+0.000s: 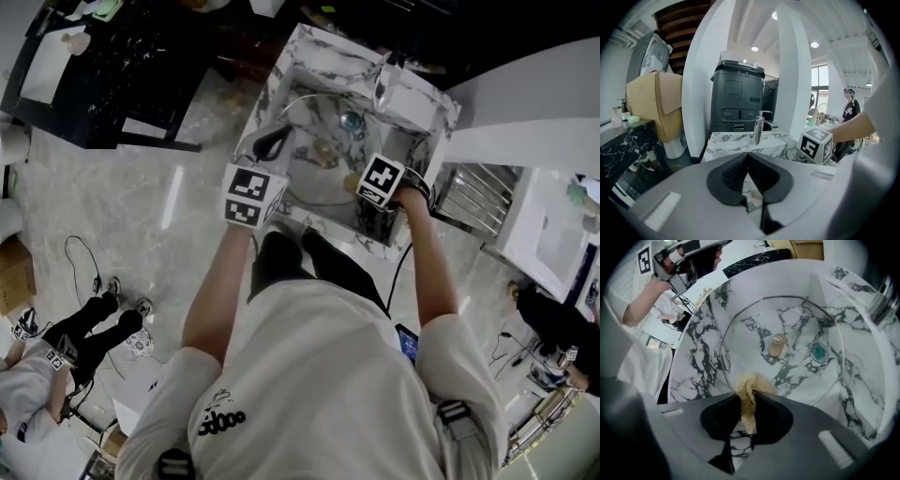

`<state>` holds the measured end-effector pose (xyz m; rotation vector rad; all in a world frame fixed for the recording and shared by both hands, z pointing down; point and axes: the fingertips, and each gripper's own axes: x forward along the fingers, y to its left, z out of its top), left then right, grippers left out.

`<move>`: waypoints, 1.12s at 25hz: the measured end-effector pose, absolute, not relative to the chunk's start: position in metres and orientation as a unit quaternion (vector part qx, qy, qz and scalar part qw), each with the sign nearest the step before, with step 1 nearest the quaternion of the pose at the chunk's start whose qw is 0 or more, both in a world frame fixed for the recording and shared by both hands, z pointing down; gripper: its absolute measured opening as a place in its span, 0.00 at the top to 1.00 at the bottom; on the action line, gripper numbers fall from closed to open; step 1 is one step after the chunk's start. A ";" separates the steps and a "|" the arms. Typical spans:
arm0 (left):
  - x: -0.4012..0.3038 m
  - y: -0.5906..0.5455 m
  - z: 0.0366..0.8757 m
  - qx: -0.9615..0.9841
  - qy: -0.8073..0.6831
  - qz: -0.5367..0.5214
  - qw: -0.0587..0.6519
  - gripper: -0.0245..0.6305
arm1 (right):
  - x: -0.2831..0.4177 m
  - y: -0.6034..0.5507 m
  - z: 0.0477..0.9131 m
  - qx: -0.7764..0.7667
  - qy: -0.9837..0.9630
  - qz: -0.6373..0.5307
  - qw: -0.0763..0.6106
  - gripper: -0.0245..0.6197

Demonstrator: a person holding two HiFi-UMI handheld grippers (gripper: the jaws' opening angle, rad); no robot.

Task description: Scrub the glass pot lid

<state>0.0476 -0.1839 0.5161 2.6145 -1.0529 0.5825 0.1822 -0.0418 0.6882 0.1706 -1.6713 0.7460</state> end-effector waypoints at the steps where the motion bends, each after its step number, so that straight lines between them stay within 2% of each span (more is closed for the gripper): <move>1: 0.049 -0.183 0.517 0.901 -0.361 0.201 0.132 0.95 | 0.186 -0.046 0.689 0.085 -0.720 0.321 0.609 0.88; 17: 0.042 -0.187 0.526 0.894 -0.371 0.206 0.143 0.95 | 0.215 -0.110 0.703 0.223 -0.699 0.307 0.606 0.88; 28: 0.031 -0.194 0.535 0.883 -0.386 0.215 0.156 0.95 | 0.212 -0.171 0.711 0.306 -0.710 0.227 0.592 0.88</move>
